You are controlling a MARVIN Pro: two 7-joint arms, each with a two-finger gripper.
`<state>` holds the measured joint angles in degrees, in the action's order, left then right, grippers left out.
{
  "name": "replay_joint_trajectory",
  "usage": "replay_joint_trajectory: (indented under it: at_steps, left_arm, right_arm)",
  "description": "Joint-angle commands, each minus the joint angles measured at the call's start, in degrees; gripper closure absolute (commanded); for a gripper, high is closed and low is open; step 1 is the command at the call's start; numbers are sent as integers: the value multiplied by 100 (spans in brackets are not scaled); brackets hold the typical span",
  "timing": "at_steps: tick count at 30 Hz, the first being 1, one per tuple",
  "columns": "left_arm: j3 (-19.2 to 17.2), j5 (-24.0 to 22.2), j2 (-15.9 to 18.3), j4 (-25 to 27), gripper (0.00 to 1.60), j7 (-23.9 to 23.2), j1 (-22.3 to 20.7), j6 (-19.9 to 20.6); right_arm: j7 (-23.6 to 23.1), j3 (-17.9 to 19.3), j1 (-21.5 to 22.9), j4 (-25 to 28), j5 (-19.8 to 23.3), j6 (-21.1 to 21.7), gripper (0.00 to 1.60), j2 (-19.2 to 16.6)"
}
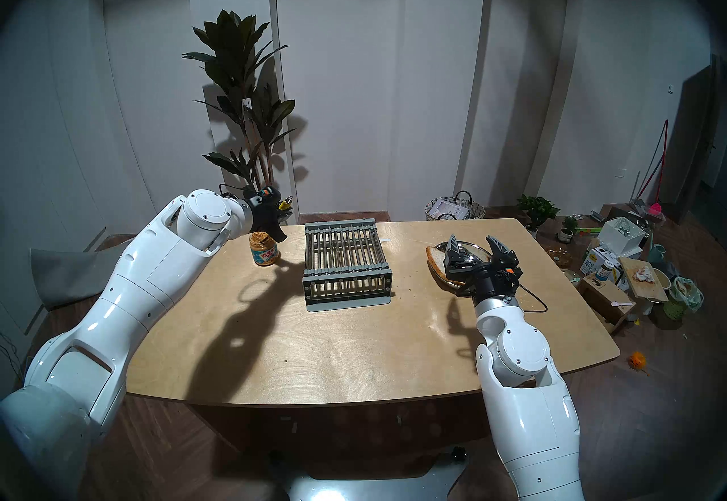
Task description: Spread peanut butter over the slice of bread with the knife
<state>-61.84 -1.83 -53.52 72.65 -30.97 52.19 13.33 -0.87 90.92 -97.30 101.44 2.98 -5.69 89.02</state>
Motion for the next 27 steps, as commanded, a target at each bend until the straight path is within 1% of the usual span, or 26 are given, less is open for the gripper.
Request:
replay_joint_trajectory:
  at_steps: [1,8,11,13,15,16,23,27]
  left_arm:
    - [-46,101,92,-8,160,159,-13,-199]
    - [-11,201,127,-79,160,283,40,-275]
    - [10,228,103,-154,160,310,73,-327]
    - [75,358,98,-185,160,418,90,-339]
    - [70,338,80,-230,160,420,103,-377]
    - [105,426,96,-199,160,510,125,-385]
    - [94,416,150,12,160,561,253,-394]
    - [113,532,204,184,160,679,311,-381]
  right_arm:
    - [18,-18,37,158,-16,-20,0,20]
    - [28,-39,23,161,-38,-17,0,39]
    - [34,-44,15,165,-47,-18,0,45]
    - [38,-45,10,168,-49,-17,0,49]
    - [44,-47,1,171,-57,-20,0,53]
    - [49,-47,-4,174,-60,-18,0,55]
    - [52,-48,-23,176,-45,-32,0,65]
    - [50,-46,-23,169,-17,-45,0,72]
